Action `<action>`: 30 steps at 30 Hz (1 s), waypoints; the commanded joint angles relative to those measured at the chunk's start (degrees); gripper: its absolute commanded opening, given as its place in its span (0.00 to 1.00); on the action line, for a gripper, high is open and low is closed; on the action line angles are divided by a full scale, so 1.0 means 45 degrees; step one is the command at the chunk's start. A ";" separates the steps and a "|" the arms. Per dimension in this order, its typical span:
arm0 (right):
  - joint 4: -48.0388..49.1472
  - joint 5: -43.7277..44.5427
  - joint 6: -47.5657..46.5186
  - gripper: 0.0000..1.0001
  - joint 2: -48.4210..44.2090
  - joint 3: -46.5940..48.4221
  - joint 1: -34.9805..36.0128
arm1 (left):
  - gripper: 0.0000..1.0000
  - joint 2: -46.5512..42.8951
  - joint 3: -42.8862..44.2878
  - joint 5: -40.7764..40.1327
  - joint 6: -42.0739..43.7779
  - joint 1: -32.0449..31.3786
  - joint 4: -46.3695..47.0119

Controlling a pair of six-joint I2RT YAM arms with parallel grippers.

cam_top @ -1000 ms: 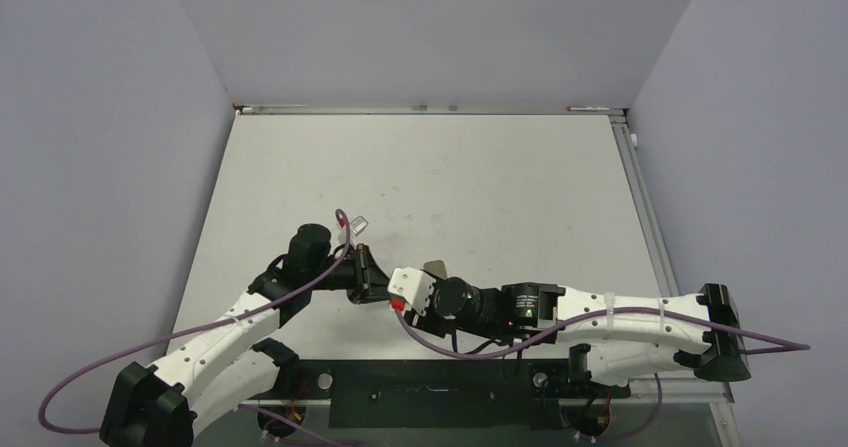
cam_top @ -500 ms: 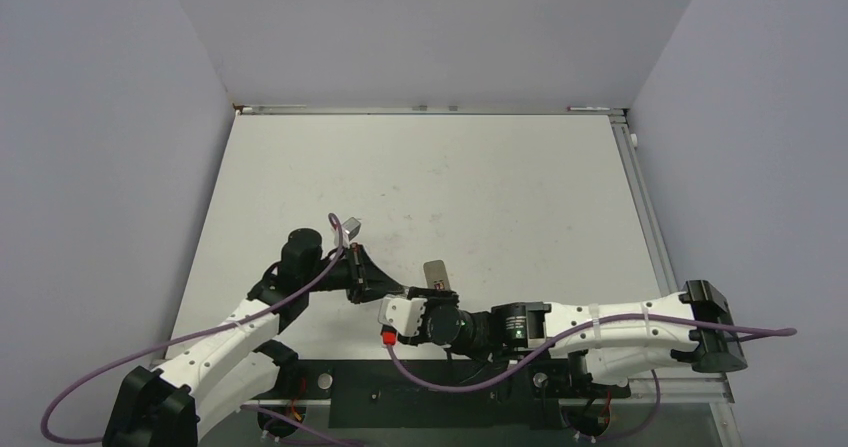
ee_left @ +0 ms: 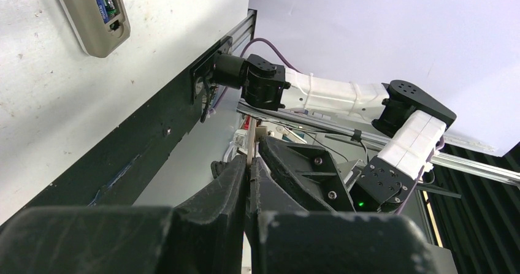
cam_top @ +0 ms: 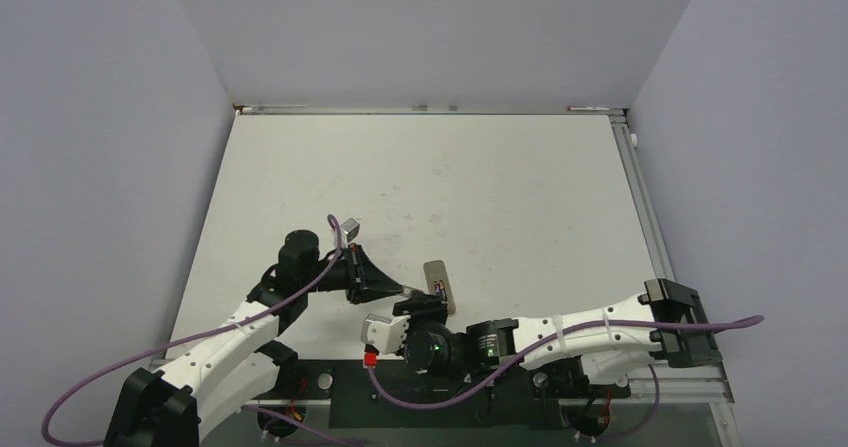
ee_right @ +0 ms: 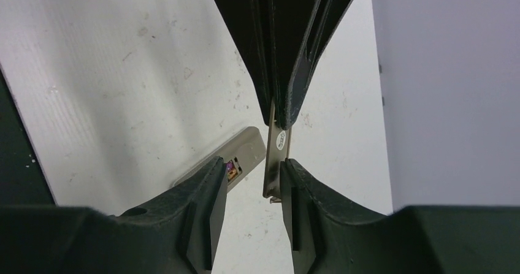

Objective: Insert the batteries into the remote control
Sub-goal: Turn over the battery cover.

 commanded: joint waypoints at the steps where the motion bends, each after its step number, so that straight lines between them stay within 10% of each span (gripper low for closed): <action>1: 0.0794 0.1849 -0.0610 0.36 0.0217 -0.0040 0.0254 | 0.00 -0.0222 0.0000 0.0375 -0.0137 0.0128 0.0822; 14: 0.1371 0.2167 -0.0888 0.09 0.0442 -0.0059 0.0277 | 0.01 -0.0312 -0.0091 0.0548 -0.0419 0.0128 0.1096; 30: 0.0919 0.1002 0.0242 0.09 -0.0896 -0.0652 0.0063 | 0.41 -0.0552 -0.0330 0.0361 -0.0472 0.0146 0.1875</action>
